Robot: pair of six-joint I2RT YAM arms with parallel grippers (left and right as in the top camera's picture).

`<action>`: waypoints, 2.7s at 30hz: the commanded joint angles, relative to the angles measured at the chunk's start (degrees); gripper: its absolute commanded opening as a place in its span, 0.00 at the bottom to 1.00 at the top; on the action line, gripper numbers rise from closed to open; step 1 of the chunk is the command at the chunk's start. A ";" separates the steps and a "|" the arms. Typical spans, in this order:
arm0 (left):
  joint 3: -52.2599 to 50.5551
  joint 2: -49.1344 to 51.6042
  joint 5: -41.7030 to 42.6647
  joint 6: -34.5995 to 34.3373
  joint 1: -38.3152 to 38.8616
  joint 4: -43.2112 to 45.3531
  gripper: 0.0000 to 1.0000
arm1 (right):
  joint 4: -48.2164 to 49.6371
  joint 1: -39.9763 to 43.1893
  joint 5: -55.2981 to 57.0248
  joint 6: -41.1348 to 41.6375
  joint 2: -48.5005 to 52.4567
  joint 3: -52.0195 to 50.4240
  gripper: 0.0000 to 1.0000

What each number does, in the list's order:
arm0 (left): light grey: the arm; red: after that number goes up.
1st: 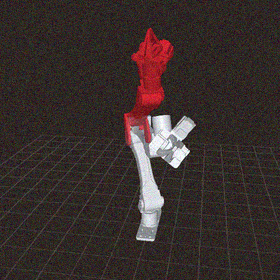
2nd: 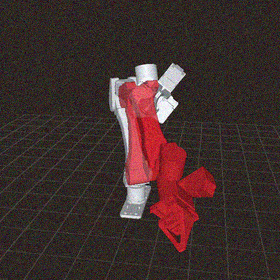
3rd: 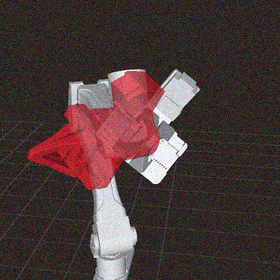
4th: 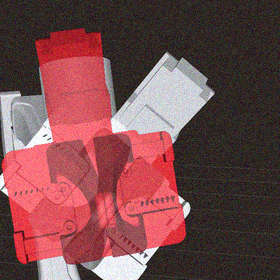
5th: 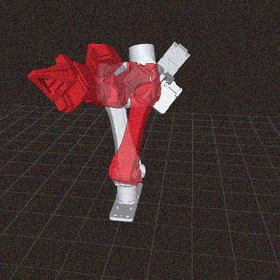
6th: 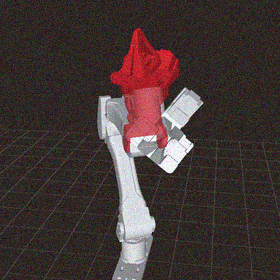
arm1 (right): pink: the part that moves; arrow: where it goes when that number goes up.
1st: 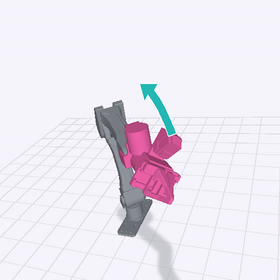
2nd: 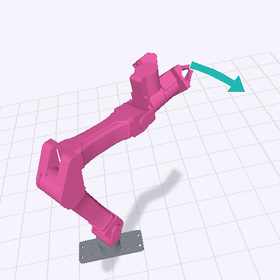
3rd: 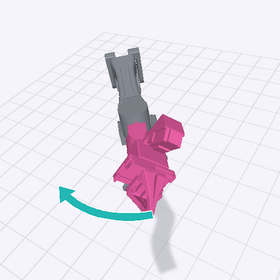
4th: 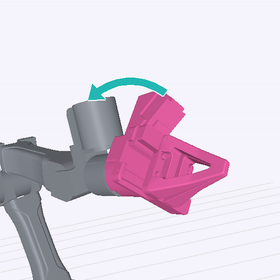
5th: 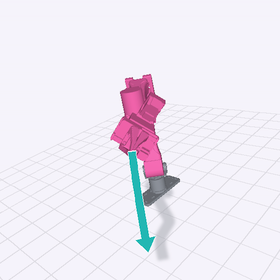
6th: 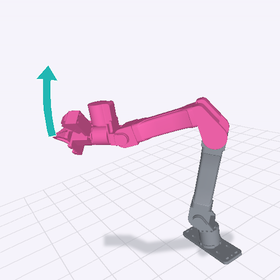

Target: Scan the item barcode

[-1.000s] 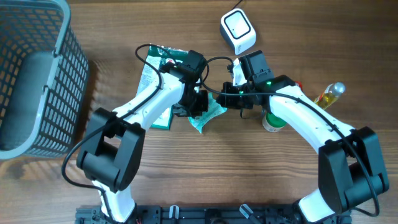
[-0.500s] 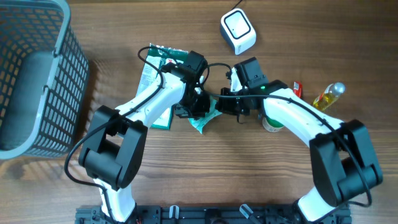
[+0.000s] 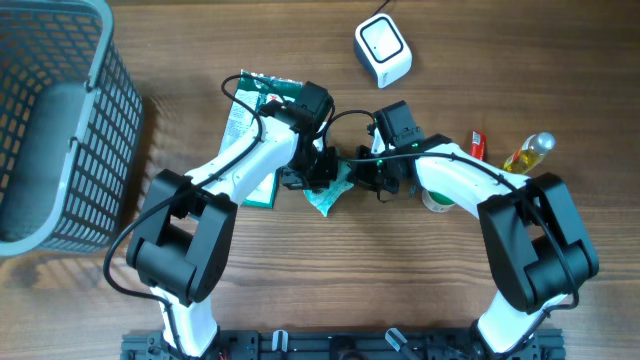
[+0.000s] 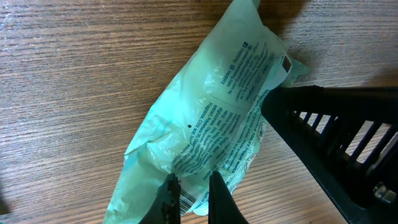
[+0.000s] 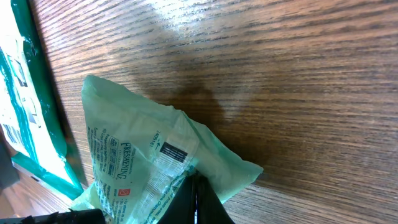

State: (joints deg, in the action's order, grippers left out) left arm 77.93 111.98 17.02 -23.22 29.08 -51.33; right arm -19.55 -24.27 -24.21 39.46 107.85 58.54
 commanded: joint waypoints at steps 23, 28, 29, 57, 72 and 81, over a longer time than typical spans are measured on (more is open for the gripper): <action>2.49 -6.64 -10.69 0.24 -3.26 -8.85 0.04 | -0.42 -0.20 5.40 0.98 5.20 -1.84 0.05; -1.44 -6.64 -10.69 -0.44 -3.26 -4.85 0.04 | -0.42 -0.20 5.38 0.98 5.20 -1.84 0.04; -1.75 -6.64 -10.69 -0.44 -3.26 -4.46 0.04 | -0.42 -0.20 5.40 0.96 5.20 -1.84 0.05; -4.66 -6.23 -10.69 -1.29 -3.17 -0.44 0.04 | -1.09 1.31 -5.29 -5.09 -1.75 0.28 0.05; -4.72 -6.21 -8.48 -2.75 -3.04 1.64 0.04 | -3.87 1.46 -5.97 -5.29 -8.55 -0.15 0.04; -4.87 -5.38 -6.99 -2.75 -2.93 1.73 0.04 | 0.42 -1.70 -8.94 -3.30 -2.21 -0.15 0.04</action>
State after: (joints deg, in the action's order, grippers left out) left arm 73.73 105.10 9.08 -25.04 25.87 -49.82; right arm -20.21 -24.95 -31.53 34.89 102.04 58.83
